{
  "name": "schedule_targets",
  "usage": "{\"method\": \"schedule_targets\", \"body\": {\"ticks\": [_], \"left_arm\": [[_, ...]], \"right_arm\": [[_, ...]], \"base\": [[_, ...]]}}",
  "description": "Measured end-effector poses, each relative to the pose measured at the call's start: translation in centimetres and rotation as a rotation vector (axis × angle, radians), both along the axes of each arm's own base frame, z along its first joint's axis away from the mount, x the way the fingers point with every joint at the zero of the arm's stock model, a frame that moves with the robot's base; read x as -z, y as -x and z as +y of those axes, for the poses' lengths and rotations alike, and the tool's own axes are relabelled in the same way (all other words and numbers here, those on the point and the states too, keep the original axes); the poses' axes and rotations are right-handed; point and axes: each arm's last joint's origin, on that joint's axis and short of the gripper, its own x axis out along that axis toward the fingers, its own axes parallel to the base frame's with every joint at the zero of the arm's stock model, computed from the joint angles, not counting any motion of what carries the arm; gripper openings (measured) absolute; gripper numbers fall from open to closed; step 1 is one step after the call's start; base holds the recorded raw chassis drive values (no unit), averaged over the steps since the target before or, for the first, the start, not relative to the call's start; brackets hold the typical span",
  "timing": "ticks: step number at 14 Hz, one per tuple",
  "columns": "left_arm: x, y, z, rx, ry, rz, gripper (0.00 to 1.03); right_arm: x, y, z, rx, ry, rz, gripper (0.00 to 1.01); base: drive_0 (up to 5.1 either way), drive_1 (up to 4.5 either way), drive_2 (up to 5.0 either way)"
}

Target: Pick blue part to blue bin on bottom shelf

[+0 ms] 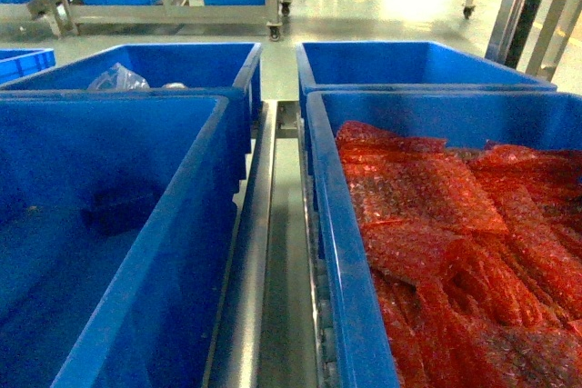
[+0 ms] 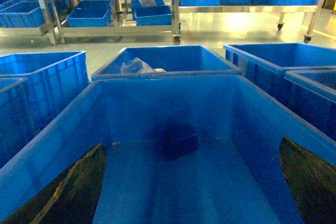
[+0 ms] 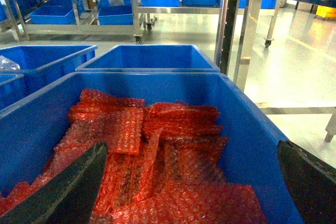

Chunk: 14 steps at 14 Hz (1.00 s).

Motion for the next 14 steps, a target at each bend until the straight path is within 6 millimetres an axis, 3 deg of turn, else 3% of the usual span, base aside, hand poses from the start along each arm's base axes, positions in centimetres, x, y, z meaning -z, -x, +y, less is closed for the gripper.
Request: {"method": "schedule_targets", "body": {"ticks": [14], "left_arm": [[0.00,0.00,0.00,0.000,0.000,0.000,0.98]], "right_arm": [[0.00,0.00,0.00,0.000,0.000,0.000,0.98]], "base": [[0.0,0.00,0.0]]}}
